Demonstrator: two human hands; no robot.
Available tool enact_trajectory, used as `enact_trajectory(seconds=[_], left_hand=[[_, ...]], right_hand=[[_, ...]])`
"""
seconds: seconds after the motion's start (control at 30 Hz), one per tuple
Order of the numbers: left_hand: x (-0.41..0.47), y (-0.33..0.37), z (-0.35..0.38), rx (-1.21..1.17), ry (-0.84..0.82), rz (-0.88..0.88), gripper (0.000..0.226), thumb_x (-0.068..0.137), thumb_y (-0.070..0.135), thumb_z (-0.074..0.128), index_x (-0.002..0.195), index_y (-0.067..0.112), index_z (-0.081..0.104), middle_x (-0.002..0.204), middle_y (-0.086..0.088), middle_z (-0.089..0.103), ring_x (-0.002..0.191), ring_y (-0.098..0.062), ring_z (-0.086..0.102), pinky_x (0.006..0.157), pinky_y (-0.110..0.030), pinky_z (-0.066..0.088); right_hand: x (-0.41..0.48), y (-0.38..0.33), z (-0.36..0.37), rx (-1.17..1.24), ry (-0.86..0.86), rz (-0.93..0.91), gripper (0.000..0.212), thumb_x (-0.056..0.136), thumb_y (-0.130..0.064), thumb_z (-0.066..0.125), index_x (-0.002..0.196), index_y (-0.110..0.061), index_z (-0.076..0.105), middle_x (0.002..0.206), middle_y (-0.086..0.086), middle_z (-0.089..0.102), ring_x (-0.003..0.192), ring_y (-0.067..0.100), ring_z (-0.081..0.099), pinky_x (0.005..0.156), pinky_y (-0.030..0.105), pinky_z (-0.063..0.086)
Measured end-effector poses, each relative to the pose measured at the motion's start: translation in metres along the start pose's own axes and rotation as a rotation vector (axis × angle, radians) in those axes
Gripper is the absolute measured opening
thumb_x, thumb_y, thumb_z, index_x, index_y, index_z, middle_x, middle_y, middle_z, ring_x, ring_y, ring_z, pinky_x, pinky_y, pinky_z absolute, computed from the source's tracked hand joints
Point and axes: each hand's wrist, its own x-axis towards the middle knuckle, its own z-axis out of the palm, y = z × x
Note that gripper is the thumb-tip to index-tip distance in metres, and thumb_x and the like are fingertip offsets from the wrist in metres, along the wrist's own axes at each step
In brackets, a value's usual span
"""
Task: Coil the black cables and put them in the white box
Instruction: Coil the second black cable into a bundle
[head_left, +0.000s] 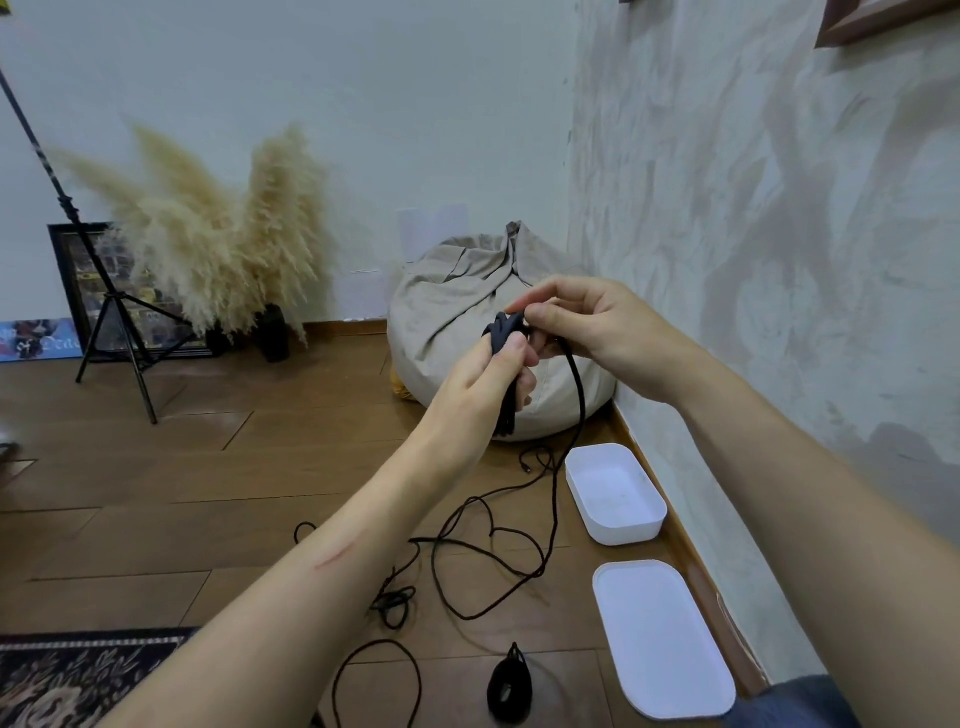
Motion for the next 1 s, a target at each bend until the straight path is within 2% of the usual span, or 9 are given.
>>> enact_trajectory(seconds=[0.17,0.27,0.33,0.43,0.53,0.67,0.8,0.9,1.0], left_hand=[[-0.002,0.001,-0.006,0.065,-0.048,-0.032,0.038,0.101,0.043,0.042,0.101,0.008,0.056,0.078,0.001,0.048,0.077,-0.016,0.046,0.081,-0.036,0.041],[-0.002,0.006,-0.004,0.057,-0.106,-0.027,0.033,0.101,0.04,0.042,0.1,0.01,0.056,0.074,0.004,0.048,0.074,-0.013,0.047,0.076,-0.026,0.044],[-0.002,0.01,-0.002,0.017,-0.131,-0.011,0.031,0.104,0.035,0.04,0.102,0.008,0.055,0.073,0.004,0.047,0.072,-0.012,0.046,0.073,-0.022,0.046],[0.001,0.014,-0.001,-0.012,-0.13,0.011,0.031,0.106,0.034,0.038,0.103,0.006,0.053,0.072,0.005,0.046,0.071,-0.013,0.045,0.072,-0.022,0.046],[0.002,0.016,-0.004,-0.022,-0.103,0.012,0.03,0.106,0.032,0.039,0.104,0.006,0.053,0.072,0.005,0.046,0.07,-0.011,0.046,0.073,-0.022,0.047],[0.001,0.018,-0.007,0.006,-0.095,0.012,0.028,0.104,0.032,0.042,0.103,0.006,0.053,0.072,0.004,0.046,0.072,-0.013,0.045,0.073,-0.026,0.043],[-0.002,0.018,-0.004,0.029,-0.139,0.026,0.029,0.098,0.034,0.043,0.102,0.007,0.053,0.072,0.003,0.044,0.074,-0.017,0.042,0.073,-0.029,0.041],[-0.001,0.018,-0.001,-0.016,-0.147,0.01,0.029,0.098,0.033,0.043,0.1,0.006,0.054,0.069,0.004,0.045,0.069,-0.012,0.045,0.072,-0.024,0.045],[0.002,0.016,-0.001,-0.044,-0.107,0.014,0.031,0.099,0.033,0.043,0.1,0.005,0.055,0.07,0.001,0.046,0.069,-0.01,0.049,0.074,-0.023,0.048]], right_hand=[[-0.003,-0.007,-0.019,-0.14,0.025,0.006,0.014,0.098,-0.012,0.063,0.109,-0.012,0.069,0.081,0.0,0.06,0.075,0.01,0.055,0.073,0.027,0.047],[0.001,-0.007,-0.018,-0.165,0.09,-0.037,0.008,0.096,-0.01,0.065,0.101,-0.011,0.07,0.083,-0.002,0.066,0.079,0.012,0.057,0.077,0.027,0.047],[0.003,0.0,-0.01,-0.034,0.118,-0.019,0.005,0.094,-0.013,0.068,0.098,-0.012,0.069,0.086,0.005,0.065,0.079,0.015,0.057,0.079,0.03,0.047],[0.003,0.013,0.003,0.243,0.137,0.066,0.015,0.088,-0.026,0.068,0.095,-0.013,0.062,0.094,0.014,0.057,0.083,0.021,0.052,0.08,0.032,0.048],[0.007,0.02,0.01,0.387,0.145,0.071,0.011,0.09,-0.024,0.064,0.097,-0.015,0.061,0.091,0.004,0.061,0.08,0.014,0.056,0.078,0.027,0.05],[0.006,0.027,0.009,0.362,0.091,0.069,0.012,0.096,-0.024,0.06,0.104,-0.015,0.062,0.095,0.0,0.066,0.088,0.012,0.063,0.087,0.035,0.051],[0.004,0.028,0.007,0.345,0.111,0.079,0.019,0.09,-0.033,0.063,0.097,-0.015,0.063,0.092,0.002,0.067,0.084,0.015,0.064,0.081,0.029,0.051],[0.003,0.032,0.01,0.384,0.138,0.12,0.021,0.089,-0.035,0.062,0.097,-0.016,0.065,0.092,0.003,0.067,0.082,0.016,0.064,0.077,0.026,0.053],[0.005,0.036,0.022,0.555,0.113,0.158,0.017,0.095,-0.032,0.058,0.102,-0.017,0.062,0.081,-0.002,0.064,0.064,0.013,0.062,0.062,0.027,0.051]])
